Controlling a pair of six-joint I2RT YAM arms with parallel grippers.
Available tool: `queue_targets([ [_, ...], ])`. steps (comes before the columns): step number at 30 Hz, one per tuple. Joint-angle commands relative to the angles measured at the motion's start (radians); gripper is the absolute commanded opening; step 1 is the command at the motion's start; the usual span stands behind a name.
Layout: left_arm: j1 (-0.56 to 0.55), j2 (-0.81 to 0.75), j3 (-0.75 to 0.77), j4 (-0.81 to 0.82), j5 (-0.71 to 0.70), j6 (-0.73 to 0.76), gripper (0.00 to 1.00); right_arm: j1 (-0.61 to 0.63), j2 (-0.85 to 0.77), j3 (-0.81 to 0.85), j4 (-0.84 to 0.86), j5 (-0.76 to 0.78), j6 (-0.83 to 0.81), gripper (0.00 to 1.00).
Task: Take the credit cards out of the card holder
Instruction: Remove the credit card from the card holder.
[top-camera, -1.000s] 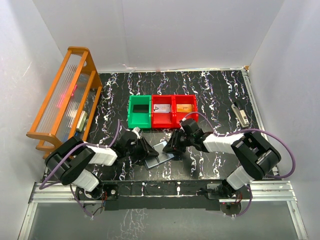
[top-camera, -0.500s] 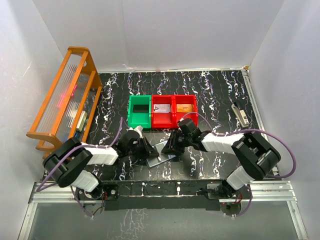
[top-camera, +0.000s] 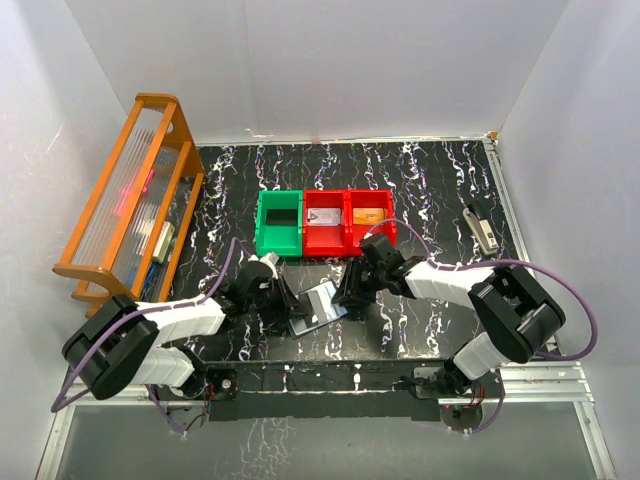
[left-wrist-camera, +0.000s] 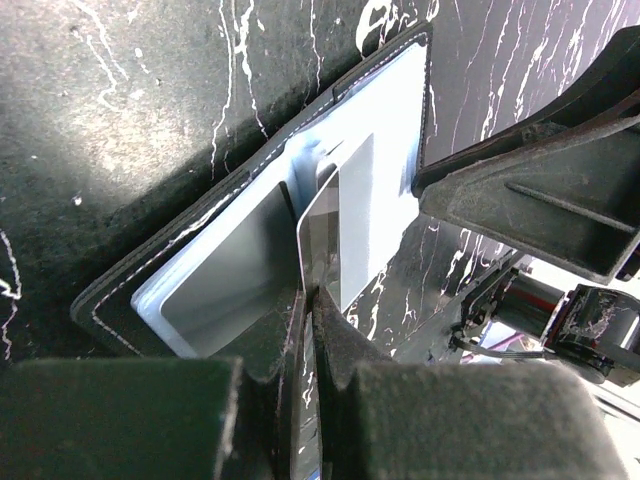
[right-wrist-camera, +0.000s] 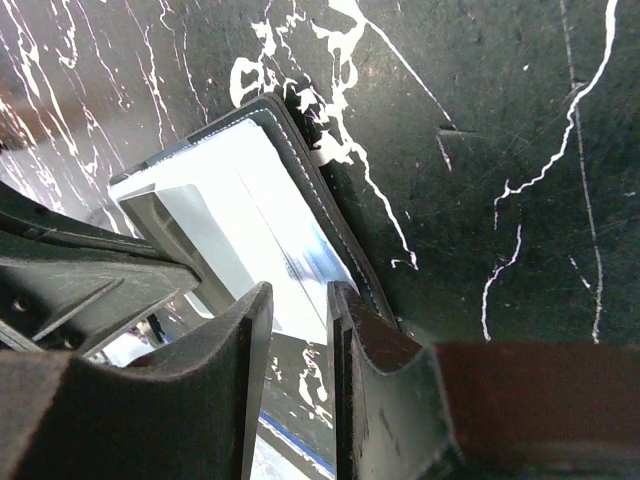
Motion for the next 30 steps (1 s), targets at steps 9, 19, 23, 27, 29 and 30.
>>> queue_targets([
  [9,0.010,-0.090,0.019,-0.182,-0.020,0.056,0.00,0.010,-0.091,0.115,-0.051,-0.061,-0.135,0.29],
  [19,0.010,-0.079,0.051,-0.197,-0.019,0.062,0.00,0.079,0.086,0.122,0.103,-0.192,-0.095,0.29],
  [23,0.010,-0.066,0.052,-0.170,0.002,0.055,0.00,0.092,0.143,0.119,0.047,-0.109,-0.094,0.28],
  [27,0.011,-0.043,0.035,-0.095,0.035,0.031,0.14,0.092,0.145,0.089,0.009,-0.028,-0.073,0.28],
  [29,0.011,-0.030,0.021,-0.044,0.050,0.010,0.19,0.092,0.147,0.061,0.038,-0.034,-0.044,0.28],
  [30,0.012,-0.024,0.013,-0.019,0.054,-0.004,0.21,0.092,0.146,0.043,0.060,-0.042,-0.024,0.27],
])
